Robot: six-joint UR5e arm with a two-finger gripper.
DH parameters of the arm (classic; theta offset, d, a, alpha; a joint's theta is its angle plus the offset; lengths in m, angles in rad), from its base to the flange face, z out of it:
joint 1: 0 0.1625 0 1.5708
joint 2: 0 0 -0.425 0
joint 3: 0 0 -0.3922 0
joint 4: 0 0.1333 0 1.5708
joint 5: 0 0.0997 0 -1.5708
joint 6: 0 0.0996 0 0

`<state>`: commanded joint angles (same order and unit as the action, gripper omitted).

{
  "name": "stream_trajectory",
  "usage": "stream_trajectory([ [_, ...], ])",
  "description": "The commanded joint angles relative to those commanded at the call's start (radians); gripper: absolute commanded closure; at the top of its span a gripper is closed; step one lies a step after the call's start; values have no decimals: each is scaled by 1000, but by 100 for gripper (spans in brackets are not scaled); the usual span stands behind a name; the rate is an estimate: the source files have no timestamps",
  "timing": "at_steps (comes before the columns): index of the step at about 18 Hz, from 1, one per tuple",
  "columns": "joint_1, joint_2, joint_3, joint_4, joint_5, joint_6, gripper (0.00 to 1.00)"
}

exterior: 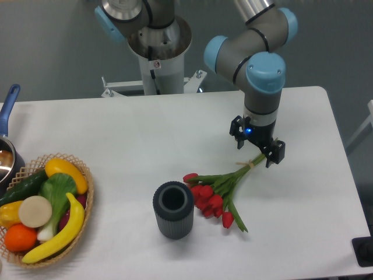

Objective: Pick up the flowers from the table

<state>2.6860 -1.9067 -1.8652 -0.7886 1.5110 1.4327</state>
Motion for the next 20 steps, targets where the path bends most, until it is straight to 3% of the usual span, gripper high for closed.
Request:
stream_trajectory([
  [4, -18, -55, -8, 9, 0, -5, 0],
  [14, -31, -80, -40, 8, -2, -8, 0],
  [20, -35, -106, -20, 17, -12, -25, 0],
])
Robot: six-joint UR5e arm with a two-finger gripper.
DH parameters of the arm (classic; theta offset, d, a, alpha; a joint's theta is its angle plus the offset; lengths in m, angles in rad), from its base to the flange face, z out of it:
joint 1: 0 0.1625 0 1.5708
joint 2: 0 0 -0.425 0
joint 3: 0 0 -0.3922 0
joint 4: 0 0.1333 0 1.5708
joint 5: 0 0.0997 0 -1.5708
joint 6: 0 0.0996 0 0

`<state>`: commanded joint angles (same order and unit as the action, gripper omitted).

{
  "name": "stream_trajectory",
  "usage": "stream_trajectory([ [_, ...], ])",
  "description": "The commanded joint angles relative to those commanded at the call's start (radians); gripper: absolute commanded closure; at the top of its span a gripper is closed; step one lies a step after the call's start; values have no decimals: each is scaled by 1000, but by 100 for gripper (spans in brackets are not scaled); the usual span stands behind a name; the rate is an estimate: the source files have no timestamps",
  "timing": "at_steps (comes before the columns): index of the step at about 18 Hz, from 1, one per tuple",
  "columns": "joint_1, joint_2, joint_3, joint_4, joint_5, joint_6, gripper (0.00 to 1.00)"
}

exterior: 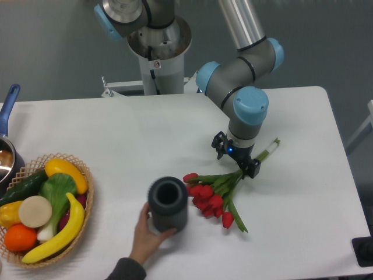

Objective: Pick up the flowers from the table

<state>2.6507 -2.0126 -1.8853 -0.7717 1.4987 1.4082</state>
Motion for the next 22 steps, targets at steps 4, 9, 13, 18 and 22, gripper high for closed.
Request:
stream_trajectory([
  [4, -6, -14, 0, 22, 0, 0, 0],
  [9, -8, -35, 18, 22, 2, 8, 36],
  [13, -9, -29, 17, 18, 2, -24, 69],
  [18, -9, -15, 20, 18, -3, -149, 88],
  [22, -2, 35, 26, 18, -3, -152, 88],
])
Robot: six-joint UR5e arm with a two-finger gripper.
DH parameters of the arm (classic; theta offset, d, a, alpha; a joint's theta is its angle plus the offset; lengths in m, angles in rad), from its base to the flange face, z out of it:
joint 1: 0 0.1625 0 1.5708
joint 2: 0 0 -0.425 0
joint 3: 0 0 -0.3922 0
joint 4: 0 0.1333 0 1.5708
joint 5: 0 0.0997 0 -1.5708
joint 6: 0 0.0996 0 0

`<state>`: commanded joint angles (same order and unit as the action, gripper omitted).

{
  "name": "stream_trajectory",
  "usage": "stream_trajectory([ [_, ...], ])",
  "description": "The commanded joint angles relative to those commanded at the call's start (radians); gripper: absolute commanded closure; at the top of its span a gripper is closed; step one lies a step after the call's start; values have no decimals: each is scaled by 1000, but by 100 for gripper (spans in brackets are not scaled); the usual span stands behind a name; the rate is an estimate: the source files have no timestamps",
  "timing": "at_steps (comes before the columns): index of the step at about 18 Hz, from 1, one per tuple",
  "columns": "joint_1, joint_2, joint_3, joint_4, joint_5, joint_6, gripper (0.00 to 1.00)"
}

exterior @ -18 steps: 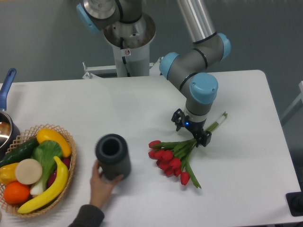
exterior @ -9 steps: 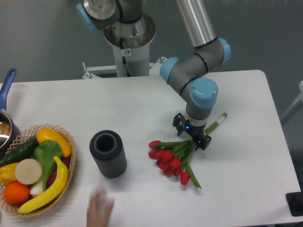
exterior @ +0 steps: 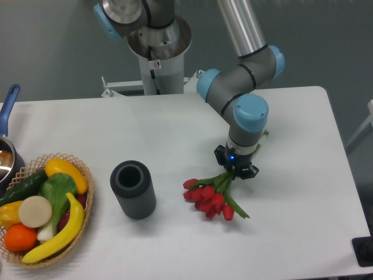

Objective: Pick up the flowers from the table

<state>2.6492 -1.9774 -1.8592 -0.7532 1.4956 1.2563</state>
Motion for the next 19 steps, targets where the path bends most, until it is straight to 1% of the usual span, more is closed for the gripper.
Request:
stream_trajectory([
  [2, 2, 23, 9, -2, 3, -6, 89],
  [4, 3, 31, 28, -3, 12, -9, 89],
  [6, 5, 34, 57, -8, 17, -12, 89],
  [8, 21, 35, 95, -18, 20, -15, 90],
  [10, 29, 35, 161, -73, 20, -41, 91],
  [11, 28, 32, 210, -124, 18, -48, 92],
  [14, 26, 22, 316, -265, 20, -46, 92],
  [15, 25, 22, 324, -284, 21, -43, 92],
  [16, 23, 22, 322, -290, 21, -40, 92],
  [19, 21, 25, 322, -293, 21, -38, 92],
])
